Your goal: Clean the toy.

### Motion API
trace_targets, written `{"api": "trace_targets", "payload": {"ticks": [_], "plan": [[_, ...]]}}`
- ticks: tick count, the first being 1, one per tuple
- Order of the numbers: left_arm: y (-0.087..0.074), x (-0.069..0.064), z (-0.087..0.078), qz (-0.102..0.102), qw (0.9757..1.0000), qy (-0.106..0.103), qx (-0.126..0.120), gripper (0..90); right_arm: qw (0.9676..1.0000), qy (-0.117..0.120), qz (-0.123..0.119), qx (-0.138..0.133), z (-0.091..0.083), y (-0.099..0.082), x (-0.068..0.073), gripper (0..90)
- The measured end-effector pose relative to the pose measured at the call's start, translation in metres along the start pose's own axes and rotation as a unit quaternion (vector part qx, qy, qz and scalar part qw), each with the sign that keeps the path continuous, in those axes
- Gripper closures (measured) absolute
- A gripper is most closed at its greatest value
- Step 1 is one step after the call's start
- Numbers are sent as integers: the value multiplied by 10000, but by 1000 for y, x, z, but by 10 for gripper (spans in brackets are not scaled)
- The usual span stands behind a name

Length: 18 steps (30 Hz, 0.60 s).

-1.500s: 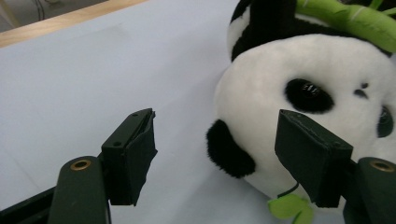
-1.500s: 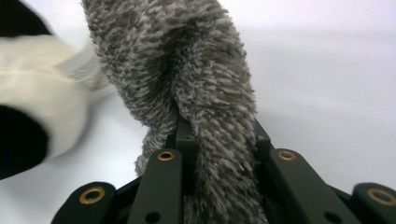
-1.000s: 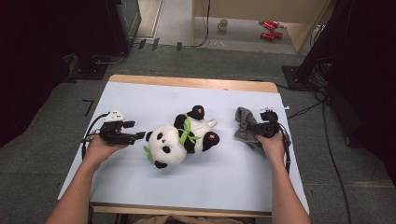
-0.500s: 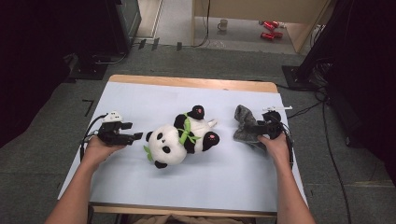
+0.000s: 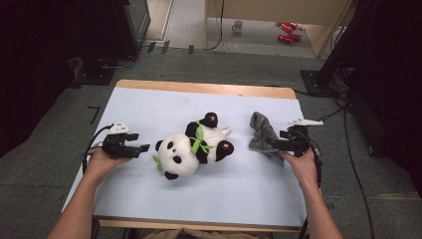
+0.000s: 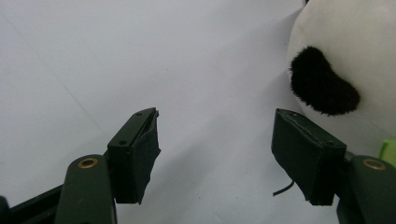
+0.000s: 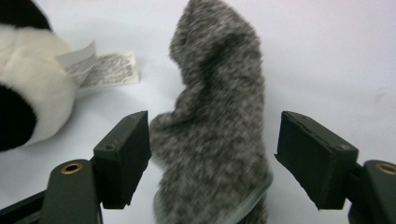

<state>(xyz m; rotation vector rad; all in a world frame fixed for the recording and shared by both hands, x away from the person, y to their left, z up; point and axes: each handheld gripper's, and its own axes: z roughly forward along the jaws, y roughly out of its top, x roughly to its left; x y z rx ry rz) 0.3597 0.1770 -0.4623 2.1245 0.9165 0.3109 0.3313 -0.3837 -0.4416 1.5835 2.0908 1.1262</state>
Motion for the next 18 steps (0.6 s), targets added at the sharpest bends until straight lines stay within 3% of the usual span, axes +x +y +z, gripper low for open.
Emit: {"api": "trace_targets", "payload": {"ticks": [6,9,15,18], "plan": [[-5,-2,1,61,10000,-19,0,321,10000,-4,-70,-70,-12,-14,11,292],[-7,-3,1,85,10000,-10,-7,324,9996,-26,-232,-157,-18,-21,18,327],[-10,-4,2,261,9997,37,-13,331,9986,290,-365,-245,-24,-38,31,390],[-12,-3,3,228,9997,42,-14,333,9976,469,-443,-263,-24,-46,36,407]]}}
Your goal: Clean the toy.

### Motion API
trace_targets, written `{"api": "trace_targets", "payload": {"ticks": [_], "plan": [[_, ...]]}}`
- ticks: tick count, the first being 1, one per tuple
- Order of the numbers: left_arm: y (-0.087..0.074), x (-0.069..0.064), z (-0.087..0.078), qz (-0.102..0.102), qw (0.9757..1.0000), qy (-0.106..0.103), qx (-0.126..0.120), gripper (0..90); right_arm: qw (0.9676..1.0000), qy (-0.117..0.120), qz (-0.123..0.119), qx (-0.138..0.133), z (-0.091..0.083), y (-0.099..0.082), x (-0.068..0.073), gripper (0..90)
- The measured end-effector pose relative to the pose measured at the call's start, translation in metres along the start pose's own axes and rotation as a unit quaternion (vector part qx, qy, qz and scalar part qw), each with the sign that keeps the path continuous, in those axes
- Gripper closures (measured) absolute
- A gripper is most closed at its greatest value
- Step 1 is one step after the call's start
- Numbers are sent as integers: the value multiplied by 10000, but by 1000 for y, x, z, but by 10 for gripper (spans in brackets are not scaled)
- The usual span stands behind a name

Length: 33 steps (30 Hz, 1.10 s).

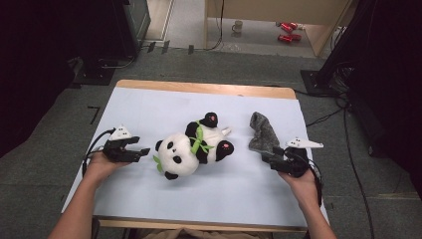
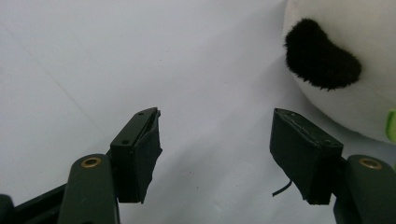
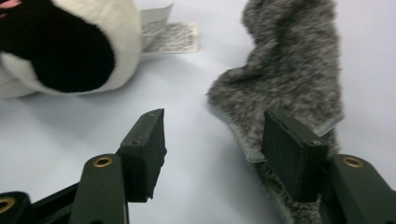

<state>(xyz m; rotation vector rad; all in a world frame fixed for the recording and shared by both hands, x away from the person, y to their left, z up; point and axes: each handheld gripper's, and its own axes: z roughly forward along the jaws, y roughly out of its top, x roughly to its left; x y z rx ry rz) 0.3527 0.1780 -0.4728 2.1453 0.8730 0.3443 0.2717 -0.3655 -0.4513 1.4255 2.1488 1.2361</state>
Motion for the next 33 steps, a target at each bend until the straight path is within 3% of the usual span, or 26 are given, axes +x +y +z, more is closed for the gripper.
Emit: {"api": "trace_targets", "payload": {"ticks": [4,8,11,13,18,23,27,31,33], "plan": [[-2,1,0,18,10000,-3,-39,333,9998,90,-170,47,-3,-7,8,408],[-3,-1,2,97,9999,7,28,332,9986,417,-266,170,-1,-17,13,410],[-4,-2,5,194,9998,36,80,322,9951,518,-817,226,5,-25,17,428],[-5,-3,7,206,9996,67,186,311,9935,543,-947,334,11,-29,19,427],[-8,-3,11,348,9987,134,335,312,9913,492,-1024,667,20,-34,17,420],[-10,-4,14,375,9985,-23,408,309,9894,448,-1071,871,25,-38,14,406],[-11,-2,15,282,9988,-34,394,288,9889,509,-1170,765,25,-41,13,385],[-12,-1,15,274,9989,-35,379,272,9853,561,-1503,594,24,-48,13,352],[-15,-1,15,269,9993,-48,267,271,9852,566,-1513,568,25,-49,13,339]]}}
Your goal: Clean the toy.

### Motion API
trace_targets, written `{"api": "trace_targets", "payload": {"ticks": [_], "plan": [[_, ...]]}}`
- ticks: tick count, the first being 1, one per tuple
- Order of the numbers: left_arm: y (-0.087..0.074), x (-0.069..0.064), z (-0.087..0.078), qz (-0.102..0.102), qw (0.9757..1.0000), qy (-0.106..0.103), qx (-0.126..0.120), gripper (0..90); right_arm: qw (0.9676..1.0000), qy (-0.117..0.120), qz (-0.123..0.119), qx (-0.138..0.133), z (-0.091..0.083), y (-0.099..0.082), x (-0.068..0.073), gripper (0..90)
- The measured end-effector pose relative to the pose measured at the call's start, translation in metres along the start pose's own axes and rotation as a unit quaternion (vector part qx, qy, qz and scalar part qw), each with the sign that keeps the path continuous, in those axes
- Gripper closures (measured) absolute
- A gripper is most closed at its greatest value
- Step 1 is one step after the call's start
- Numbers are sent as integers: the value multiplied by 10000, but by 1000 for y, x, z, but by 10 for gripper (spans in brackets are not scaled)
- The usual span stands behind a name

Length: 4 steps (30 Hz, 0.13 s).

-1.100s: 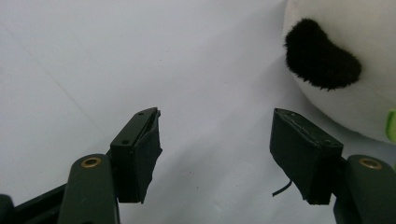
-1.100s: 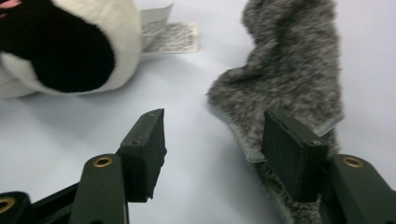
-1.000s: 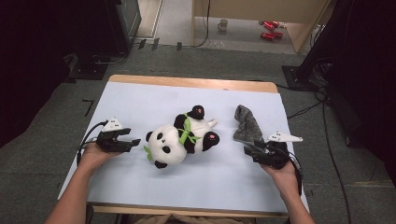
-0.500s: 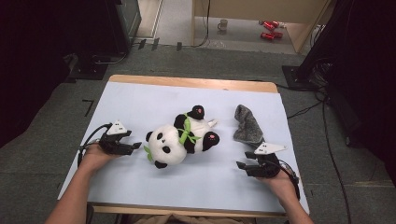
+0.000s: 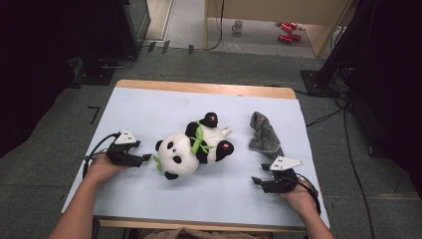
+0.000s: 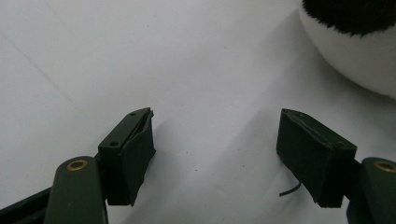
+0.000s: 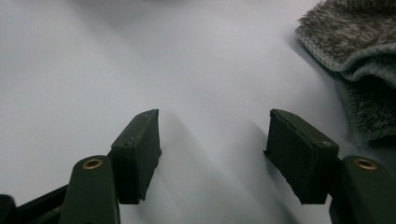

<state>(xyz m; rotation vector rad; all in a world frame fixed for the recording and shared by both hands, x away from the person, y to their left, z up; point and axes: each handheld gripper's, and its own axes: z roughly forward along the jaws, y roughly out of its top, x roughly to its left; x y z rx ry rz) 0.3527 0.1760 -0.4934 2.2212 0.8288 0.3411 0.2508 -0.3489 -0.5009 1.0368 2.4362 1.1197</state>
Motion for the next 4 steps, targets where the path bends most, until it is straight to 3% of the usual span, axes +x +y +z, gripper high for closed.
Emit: {"api": "trace_targets", "payload": {"ticks": [4], "plan": [[-3,0,0,-7,9999,-15,-121,269,10000,17,-14,-17,0,-1,0,320]]}}
